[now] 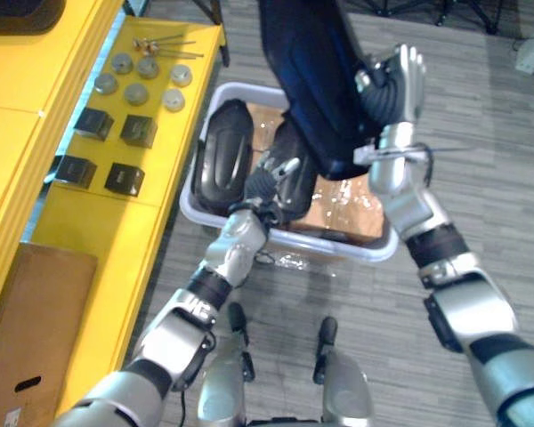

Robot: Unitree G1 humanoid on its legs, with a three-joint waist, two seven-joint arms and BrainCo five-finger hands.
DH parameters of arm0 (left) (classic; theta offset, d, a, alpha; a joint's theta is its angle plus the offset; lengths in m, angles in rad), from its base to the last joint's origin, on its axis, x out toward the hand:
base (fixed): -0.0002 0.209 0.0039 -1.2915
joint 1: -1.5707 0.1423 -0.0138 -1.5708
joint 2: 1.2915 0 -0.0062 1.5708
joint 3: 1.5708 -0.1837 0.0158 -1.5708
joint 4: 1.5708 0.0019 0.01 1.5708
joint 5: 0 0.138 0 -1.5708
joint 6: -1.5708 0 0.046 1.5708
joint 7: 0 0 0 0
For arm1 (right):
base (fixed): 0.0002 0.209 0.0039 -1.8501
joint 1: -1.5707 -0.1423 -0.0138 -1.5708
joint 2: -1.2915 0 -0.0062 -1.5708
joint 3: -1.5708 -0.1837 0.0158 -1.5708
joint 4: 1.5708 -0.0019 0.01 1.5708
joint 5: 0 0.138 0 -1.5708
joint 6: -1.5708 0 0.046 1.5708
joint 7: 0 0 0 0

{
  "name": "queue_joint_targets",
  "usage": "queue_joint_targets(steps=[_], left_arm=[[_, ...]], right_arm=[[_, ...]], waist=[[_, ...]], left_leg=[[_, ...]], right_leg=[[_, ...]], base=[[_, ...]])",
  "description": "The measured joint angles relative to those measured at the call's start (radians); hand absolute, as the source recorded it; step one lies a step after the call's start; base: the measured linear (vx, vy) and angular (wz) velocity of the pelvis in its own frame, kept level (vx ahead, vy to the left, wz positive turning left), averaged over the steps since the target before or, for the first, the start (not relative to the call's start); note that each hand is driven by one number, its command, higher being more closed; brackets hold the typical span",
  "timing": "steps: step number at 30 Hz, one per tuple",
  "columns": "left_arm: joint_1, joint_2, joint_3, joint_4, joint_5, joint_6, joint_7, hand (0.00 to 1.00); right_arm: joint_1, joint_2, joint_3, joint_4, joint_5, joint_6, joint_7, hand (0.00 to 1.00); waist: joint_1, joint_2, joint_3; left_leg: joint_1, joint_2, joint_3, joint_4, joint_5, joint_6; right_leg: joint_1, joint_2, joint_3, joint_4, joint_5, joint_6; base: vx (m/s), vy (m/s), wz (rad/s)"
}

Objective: Walk over and take plastic housings, then place them on the shelf

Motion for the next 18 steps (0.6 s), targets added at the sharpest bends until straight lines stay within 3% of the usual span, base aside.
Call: queue_joint_targets(steps=[12, 13, 18], left_arm=[[0.003, 0.001, -0.022, 0.019, 0.021, -0.041, 0.016, 0.0], [0.003, 0.001, -0.024, 0.019, 0.02, -0.045, 0.016, 1.0], [0.024, 0.001, -0.024, 0.019, 0.006, -0.074, 0.026, 1.0]], right_arm=[[0.08, 0.045, 0.019, -0.087, 0.002, -0.046, -0.001, 1.0], [0.084, 0.048, 0.02, -0.088, 0.002, -0.047, 0.0, 1.0], [0.118, 0.067, 0.032, -0.097, 0.016, -0.047, -0.001, 1.0]], waist=[[-0.021, -0.012, 0.007], [-0.022, -0.015, 0.008], [-0.022, -0.017, 0.009]], left_leg=[[0.005, 0.001, 0.003, -0.01, 0.008, 0.001], [0.005, 0.001, 0.003, -0.01, 0.008, 0.001], [0.005, 0.001, 0.005, -0.01, 0.008, 0.001]], right_leg=[[-0.004, 0.0, 0.003, 0.0, -0.001, 0.001], [-0.004, -0.001, 0.003, 0.0, -0.001, 0.001], [-0.004, -0.002, 0.003, 0.0, -0.001, 0.001]], base=[[0.02, -0.005, -0.01], [0.03, -0.004, 0.0], [0.0, 0.0, 0.0]])
